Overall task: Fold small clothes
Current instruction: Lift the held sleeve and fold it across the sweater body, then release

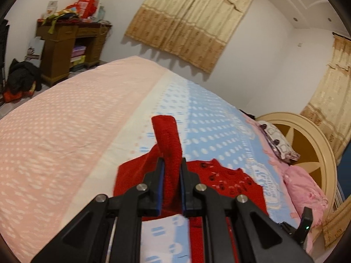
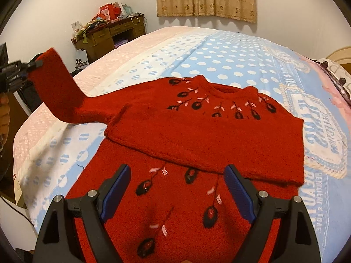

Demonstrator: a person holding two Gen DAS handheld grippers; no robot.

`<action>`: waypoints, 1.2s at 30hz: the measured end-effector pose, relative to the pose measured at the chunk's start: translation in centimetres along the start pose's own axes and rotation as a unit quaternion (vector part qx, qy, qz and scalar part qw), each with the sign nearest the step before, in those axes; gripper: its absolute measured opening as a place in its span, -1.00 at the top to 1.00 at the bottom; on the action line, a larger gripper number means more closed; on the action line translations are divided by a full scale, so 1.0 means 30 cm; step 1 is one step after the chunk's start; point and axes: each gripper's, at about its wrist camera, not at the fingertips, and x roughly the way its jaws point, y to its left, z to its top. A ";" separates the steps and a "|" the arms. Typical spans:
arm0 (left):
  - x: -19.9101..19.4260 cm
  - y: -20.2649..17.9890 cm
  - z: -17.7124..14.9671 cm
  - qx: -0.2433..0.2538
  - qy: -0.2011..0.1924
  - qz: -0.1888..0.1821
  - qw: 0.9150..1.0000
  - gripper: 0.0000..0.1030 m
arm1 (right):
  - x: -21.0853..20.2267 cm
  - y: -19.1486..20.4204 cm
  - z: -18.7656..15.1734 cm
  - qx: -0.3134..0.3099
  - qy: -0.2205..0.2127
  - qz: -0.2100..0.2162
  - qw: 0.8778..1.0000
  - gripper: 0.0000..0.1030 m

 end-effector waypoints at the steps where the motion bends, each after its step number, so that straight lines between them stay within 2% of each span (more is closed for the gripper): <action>1: 0.001 -0.017 0.001 0.004 -0.001 -0.005 1.000 0.76 | -0.006 -0.006 -0.008 0.001 0.000 -0.002 1.000 -0.69; 11: 0.044 -0.212 0.032 0.034 0.004 -0.053 0.998 0.76 | -0.047 -0.062 -0.092 0.021 -0.004 0.005 1.000 -0.69; 25: 0.100 -0.510 0.059 0.073 0.004 -0.112 0.991 0.76 | -0.083 -0.097 -0.142 0.034 -0.021 0.013 0.999 -0.69; 36: 0.171 -0.697 0.010 0.100 0.028 -0.150 0.983 0.76 | -0.124 -0.102 -0.195 0.036 -0.034 0.023 0.999 -0.69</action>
